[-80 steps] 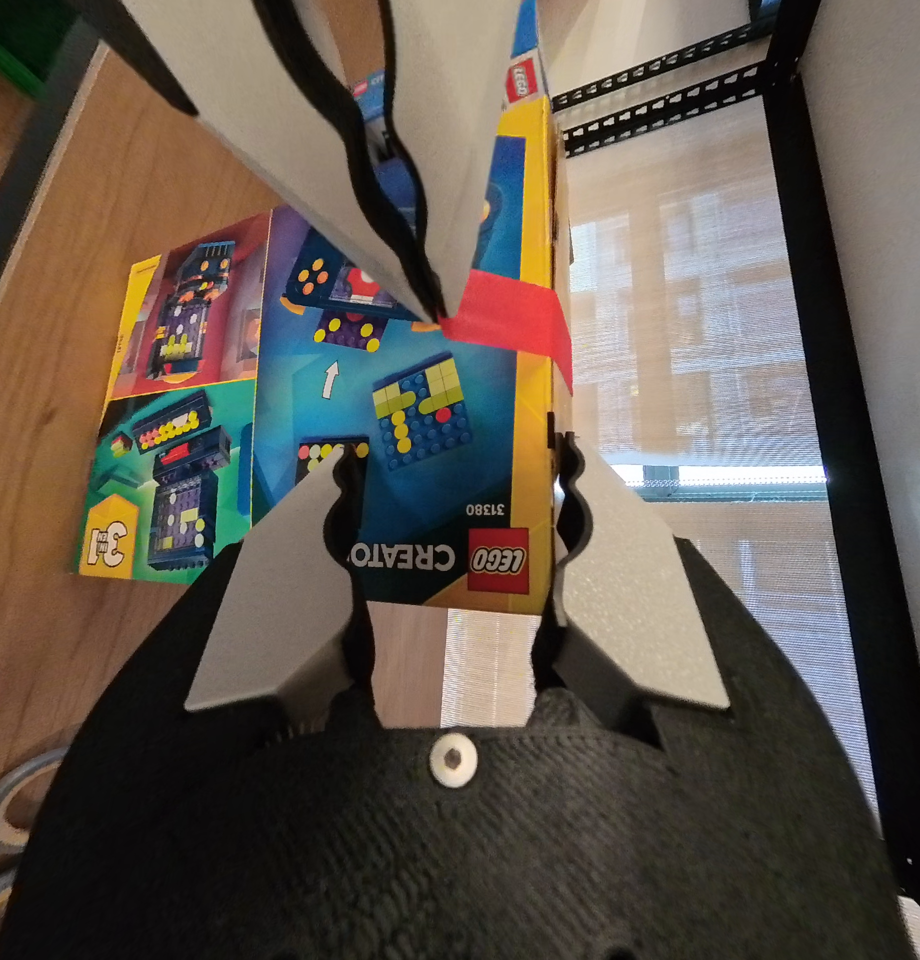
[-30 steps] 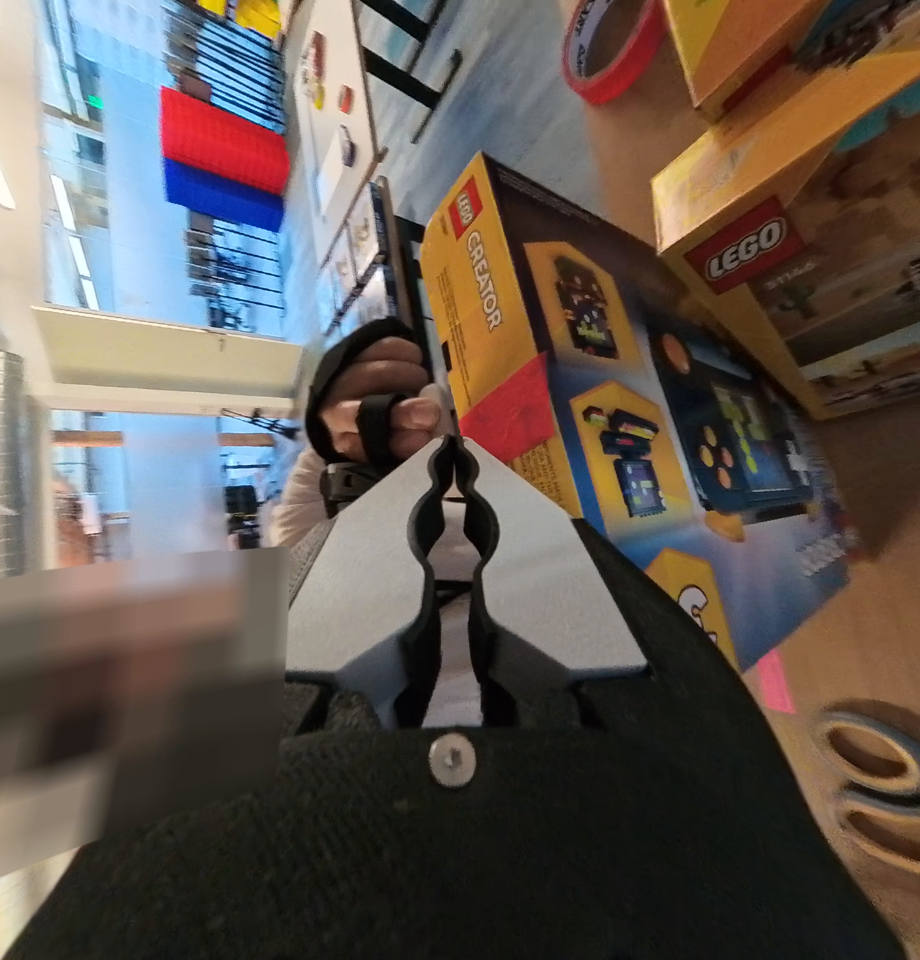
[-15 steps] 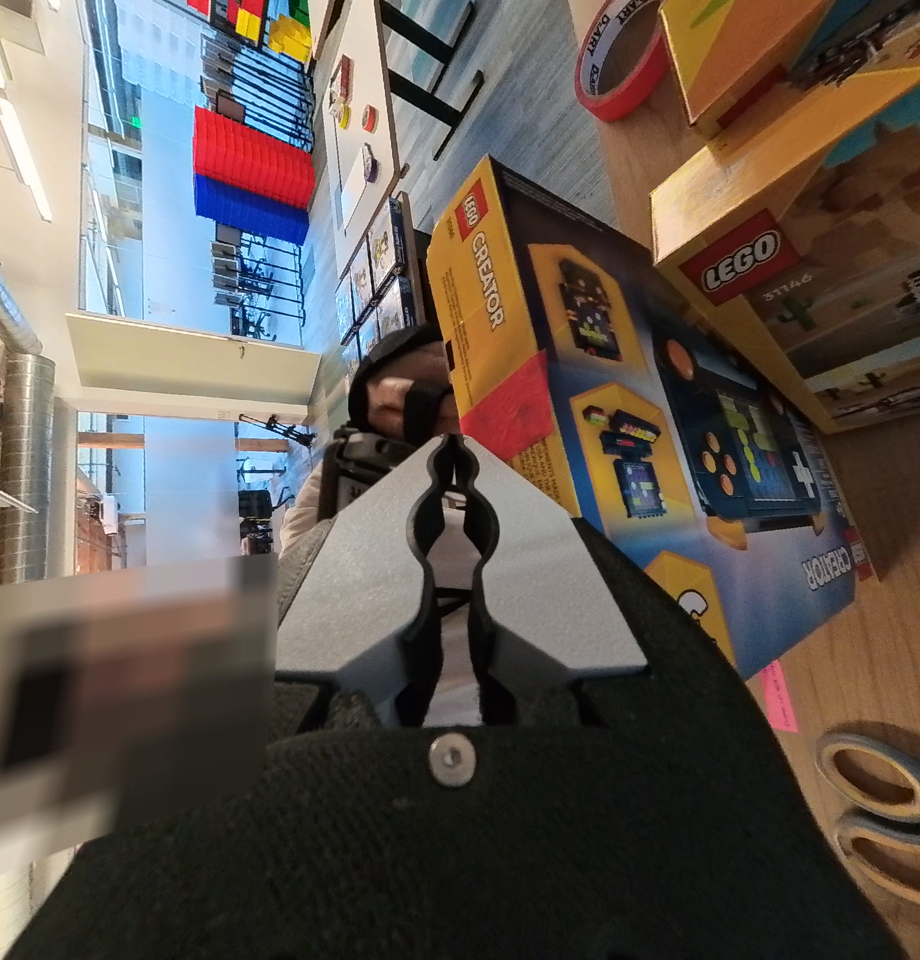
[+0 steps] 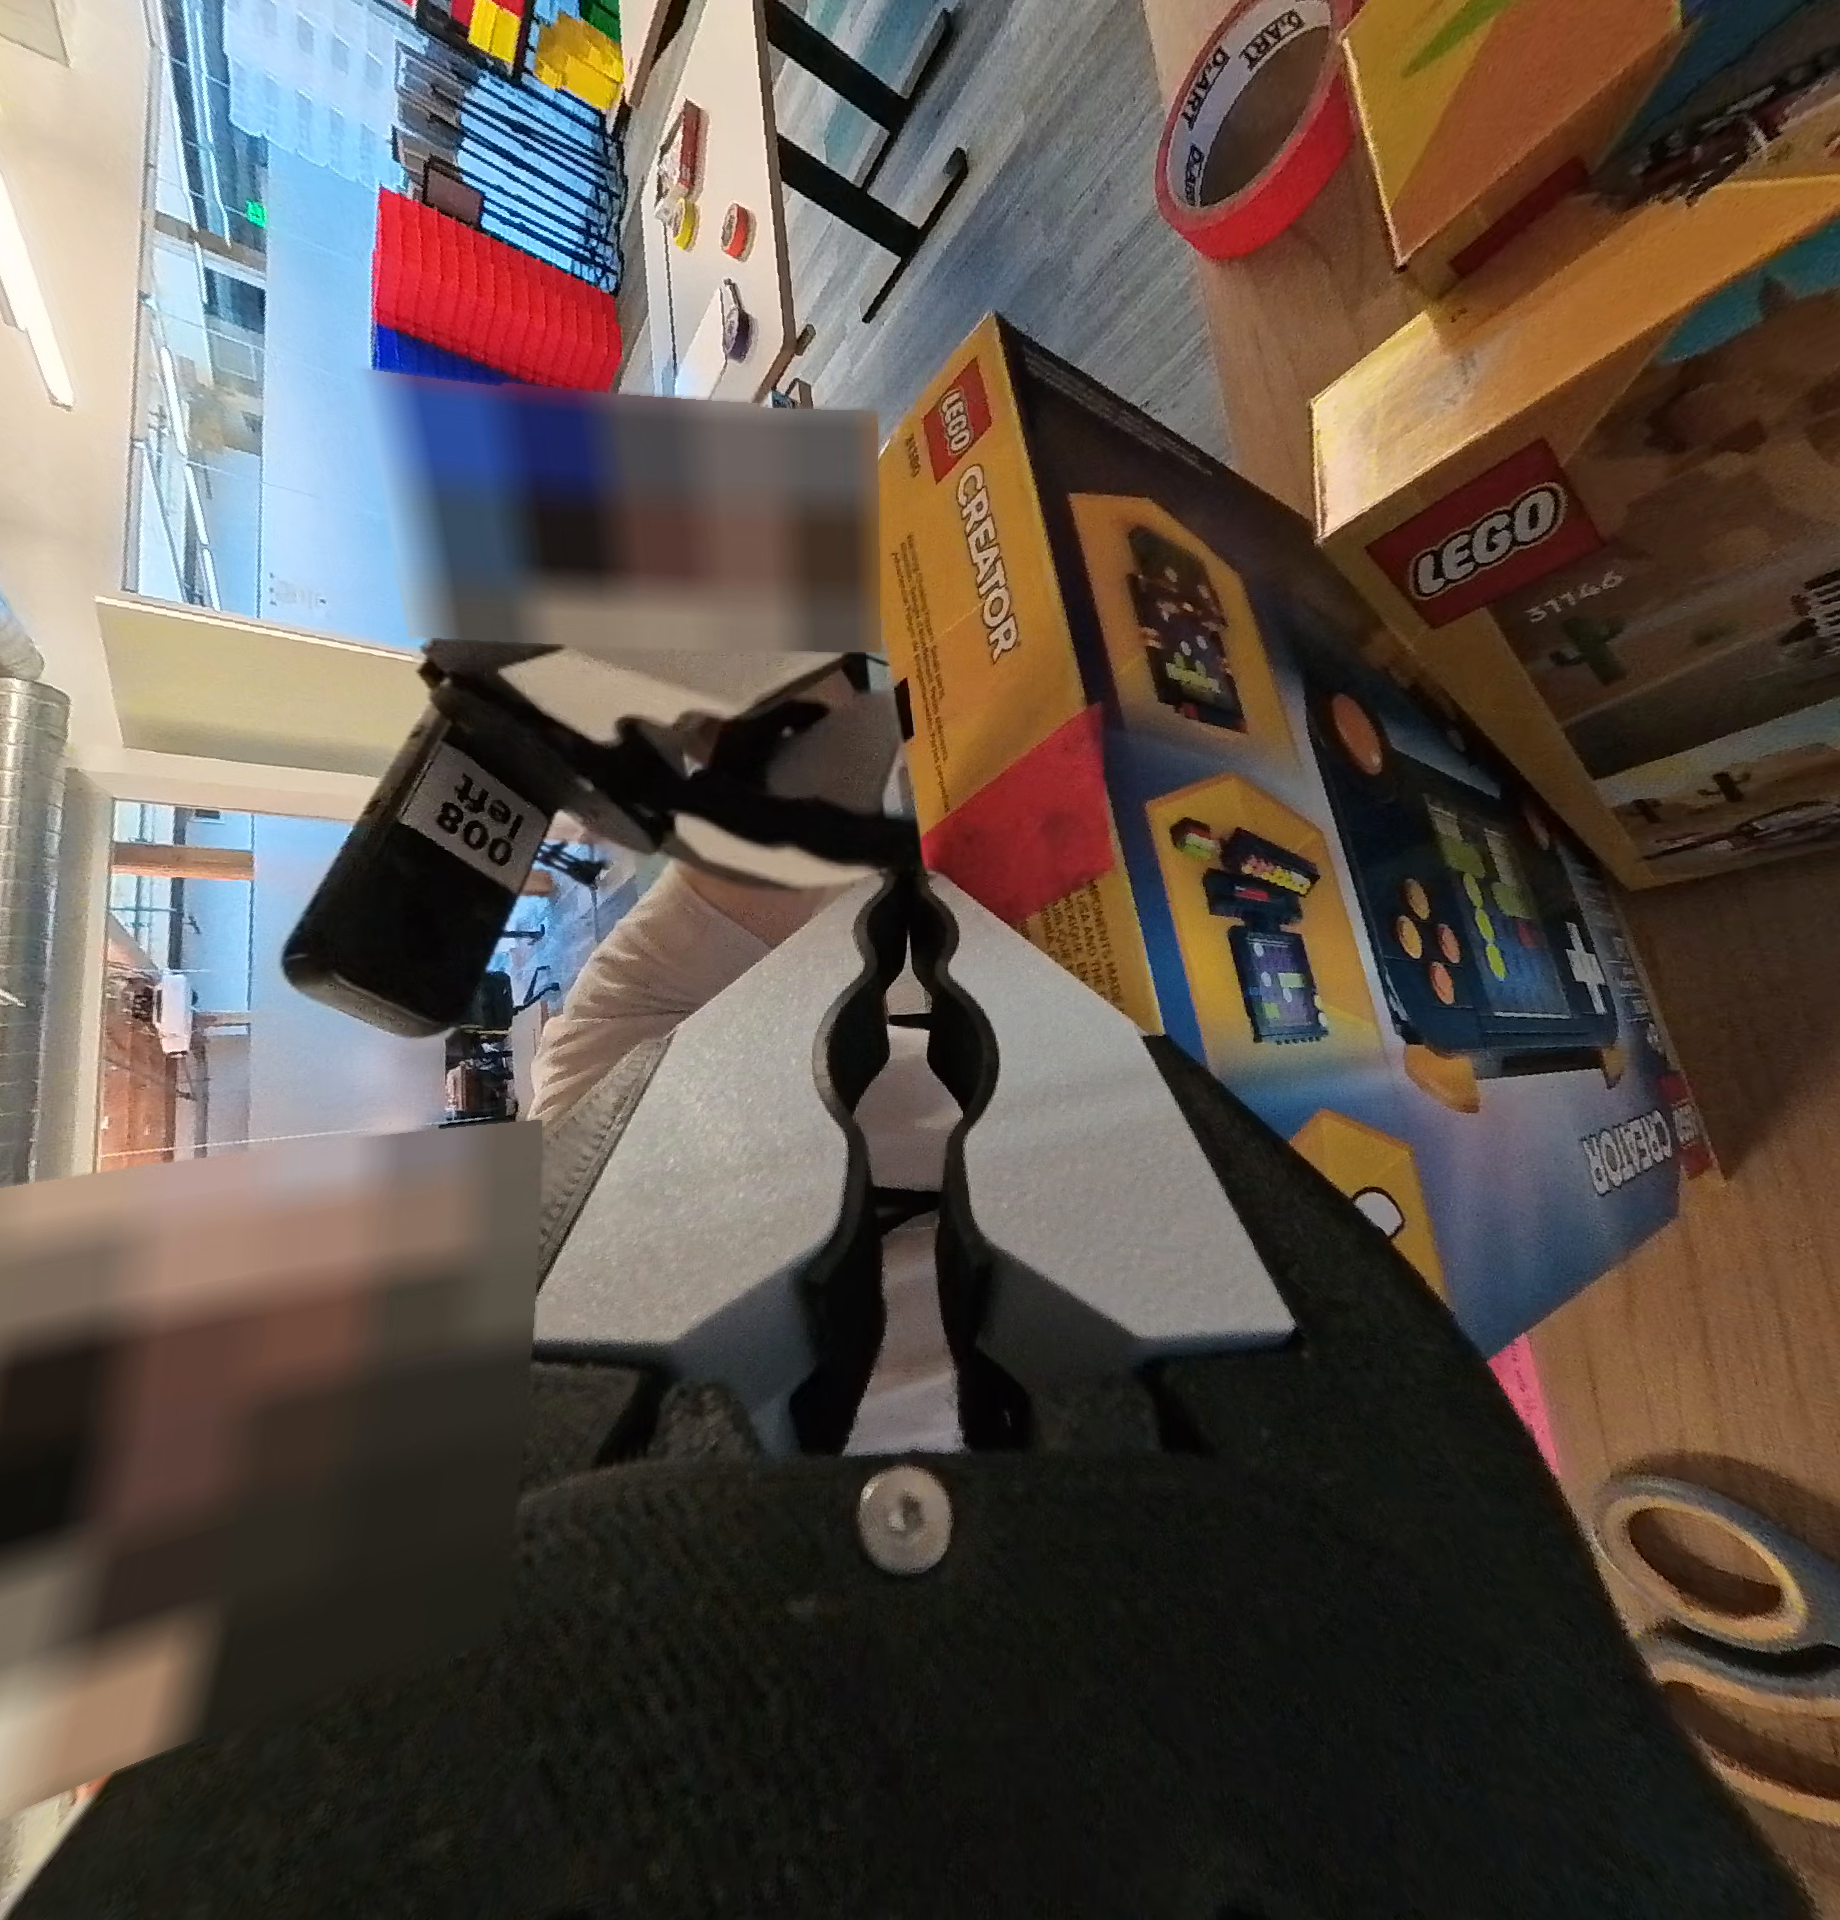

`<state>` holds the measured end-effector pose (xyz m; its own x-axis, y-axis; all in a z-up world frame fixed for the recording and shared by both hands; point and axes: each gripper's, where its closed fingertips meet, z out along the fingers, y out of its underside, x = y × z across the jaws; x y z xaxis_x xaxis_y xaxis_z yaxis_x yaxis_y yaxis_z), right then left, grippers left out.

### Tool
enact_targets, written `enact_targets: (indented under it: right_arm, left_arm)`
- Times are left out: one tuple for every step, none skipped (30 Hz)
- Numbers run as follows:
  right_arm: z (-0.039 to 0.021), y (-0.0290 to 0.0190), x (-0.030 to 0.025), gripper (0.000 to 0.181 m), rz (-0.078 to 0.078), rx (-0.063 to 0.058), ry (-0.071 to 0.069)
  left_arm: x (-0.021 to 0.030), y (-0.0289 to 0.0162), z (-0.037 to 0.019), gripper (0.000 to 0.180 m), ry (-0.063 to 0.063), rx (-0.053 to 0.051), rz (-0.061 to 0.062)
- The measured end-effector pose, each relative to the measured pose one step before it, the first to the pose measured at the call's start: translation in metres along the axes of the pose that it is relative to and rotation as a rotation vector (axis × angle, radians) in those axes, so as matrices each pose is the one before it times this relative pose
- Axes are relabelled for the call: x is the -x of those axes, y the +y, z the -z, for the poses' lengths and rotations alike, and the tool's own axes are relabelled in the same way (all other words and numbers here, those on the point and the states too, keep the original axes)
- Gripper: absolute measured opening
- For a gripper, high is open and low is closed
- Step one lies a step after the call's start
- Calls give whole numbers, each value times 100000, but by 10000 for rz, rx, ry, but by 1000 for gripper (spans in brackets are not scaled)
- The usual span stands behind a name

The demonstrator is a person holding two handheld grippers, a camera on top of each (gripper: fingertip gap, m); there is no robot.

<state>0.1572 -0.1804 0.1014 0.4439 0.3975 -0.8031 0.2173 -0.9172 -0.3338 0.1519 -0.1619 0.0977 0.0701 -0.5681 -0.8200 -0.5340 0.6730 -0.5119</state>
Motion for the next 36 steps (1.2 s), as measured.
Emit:
enact_targets:
  right_arm:
    - [21, -43, -40, 0, 52, -43, 48]
    - [36, -26, -30, 0, 121, -34, 67]
    - [-39, 59, 37, 0, 36, 19, -10]
    - [-16, 33, 32, 0, -1, 11, -34]
    - [51, -69, -60, 0, 50, -44, 33]
    - [54, -89, -76, 0, 81, -44, 57]
    - [26, -51, -47, 0, 52, -26, 46]
    - [87, -157, -117, 0, 87, -80, 107]
    - [55, -114, -78, 0, 146, -70, 115]
    - [9, -23, -14, 0, 146, -46, 65]
    - [-16, 28, 28, 0, 35, -29, 6]
    - [7, -61, -16, 0, 38, -70, 46]
    - [25, -82, -43, 0, 215, -114, 157]
    - [14, -45, -32, 0, 369, -142, 262]
    - [23, -98, -58, 0, 369, -207, 382]
    - [41, -119, -85, 0, 434, -311, 500]
    - [66, -84, -45, 0, 540, -339, 543]
    - [50, -69, 37, 0, 596, -280, 491]
    - [117, -188, 17, 0, 541, -376, 492]
    - [261, -386, 126, 0, 431, -594, 443]
    - [452, -688, 795, 0, 290, -920, 83]
    - [698, -895, 1501, 0, 126, -1270, -272]
    - [663, -644, 1292, 0, 66, -1332, -136]
    - [420, 115, 387, 0, 24, -962, 356]
    - [96, 885, 29, 0, 103, -450, 393]
    - [-179, 1282, -161, 0, 104, -148, 326]
    - [-301, 979, -423, 0, 46, -247, 325]
    - [-242, 363, -651, 0, -13, -453, 313]
    - [-246, 118, -444, 0, -104, -396, 96]
    - [-302, 178, -114, 0, -188, -159, -111]
    - [-296, 57, -70, 0, -188, -128, -84]
    - [-313, 189, -198, 0, -68, -21, 93]
    - [-347, 331, -218, 0, 123, 76, 141]
    - [-274, 60, -345, 0, 214, -109, 238]
    - [-195, -86, -285, 0, 144, -179, 214]
    - [-197, 85, -44, 0, -22, 7, 56]
  left_arm:
    - [-199, 146, -71, 43, 406, -58, -29]
    - [-27, -154, 53, 37, 327, -250, 258]
    - [-289, -143, 33, 29, 489, -255, 386]
    - [-92, 10, -40, 28, 350, -185, 387]
    - [172, 108, -48, 28, 147, -150, 283]
    - [107, 190, -59, 30, 117, -105, 174]
    - [158, 142, -41, 30, 20, -143, 79]
    - [88, 115, -90, 29, -22, -140, 77]
    - [-10, -18, -59, 28, -41, -181, 27]
    - [-21, 2, 29, 28, -47, -76, -136]
    - [-27, -13, 23, 27, -43, -19, -88]
    - [36, 34, -44, 27, -102, 45, -109]
    - [20, 22, -45, 27, -124, 23, -164]
    - [13, 17, -28, 27, -105, 9, -121]
    - [-4, 27, -15, 27, -68, 13, -71]
    - [-28, -7, 15, 28, -20, -17, -50]
    - [-33, -19, 48, 28, 8, -28, 2]
    - [-12, -2, 22, 28, 2, -17, 3]
    - [5, 8, 9, 28, -23, -16, -32]
    - [-12, -6, 14, 28, -16, -16, -22]
    - [-24, -5, 42, 28, -12, -12, -13]
    - [-32, -15, 39, 28, -25, -18, -34]
    - [-26, -13, 50, 28, -38, -26, -48]
    - [-26, -14, 24, 28, -37, -30, -50]
    - [-13, -8, 26, 28, -28, -26, -47]
    - [10, 7, -13, 27, -21, 0, -34]
    - [14, 14, -19, 27, 1, 48, -41]
    - [30, 13, -45, 27, 39, 80, 3]
    - [41, 34, -57, 27, 61, 93, 34]
    - [53, 35, -66, 27, 65, 78, 18]
    - [44, 38, -40, 27, 63, 66, 25]
    - [16, 15, -20, 27, 56, 39, 19]
    - [3, 11, 3, 27, 33, 6, 10]
    - [37, 26, -25, 27, -16, -9, 17]
    - [32, 21, -42, 27, -48, -32, -35]
    - [11, 3, -12, 27, -34, -40, -22]
